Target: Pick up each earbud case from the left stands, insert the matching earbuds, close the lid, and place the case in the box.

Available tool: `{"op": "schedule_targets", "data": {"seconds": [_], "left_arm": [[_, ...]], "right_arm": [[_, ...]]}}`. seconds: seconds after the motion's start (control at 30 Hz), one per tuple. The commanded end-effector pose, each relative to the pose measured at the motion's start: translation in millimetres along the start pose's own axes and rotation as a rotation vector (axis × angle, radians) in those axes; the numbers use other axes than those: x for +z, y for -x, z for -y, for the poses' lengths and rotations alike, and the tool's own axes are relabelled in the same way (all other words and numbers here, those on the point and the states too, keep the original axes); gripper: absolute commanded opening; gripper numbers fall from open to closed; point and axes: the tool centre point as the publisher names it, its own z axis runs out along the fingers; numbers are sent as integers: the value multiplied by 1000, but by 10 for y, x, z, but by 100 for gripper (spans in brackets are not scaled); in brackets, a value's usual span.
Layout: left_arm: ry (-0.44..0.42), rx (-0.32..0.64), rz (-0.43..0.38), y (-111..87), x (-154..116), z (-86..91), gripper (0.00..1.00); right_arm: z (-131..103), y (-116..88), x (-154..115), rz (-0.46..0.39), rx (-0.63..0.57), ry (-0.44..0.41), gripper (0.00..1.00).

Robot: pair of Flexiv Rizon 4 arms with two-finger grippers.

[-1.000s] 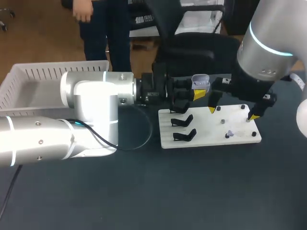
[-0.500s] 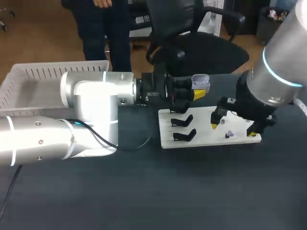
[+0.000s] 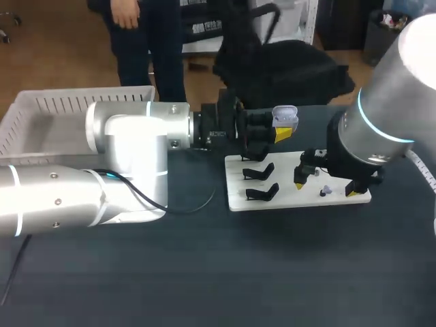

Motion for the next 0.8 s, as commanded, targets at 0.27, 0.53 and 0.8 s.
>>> {"op": "schedule_targets", "data": {"seconds": [0.27,0.53,0.8], "left_arm": [[11,4,4,-4,2,28,0],[11,4,4,-4,2,28,0],[11,4,4,-4,2,28,0]], "right_arm": [[192,-30,171,1,50,-20,100],[338,72,460,-32,96,-24,100],[348,163,604,-61,92,-9,100]]}}
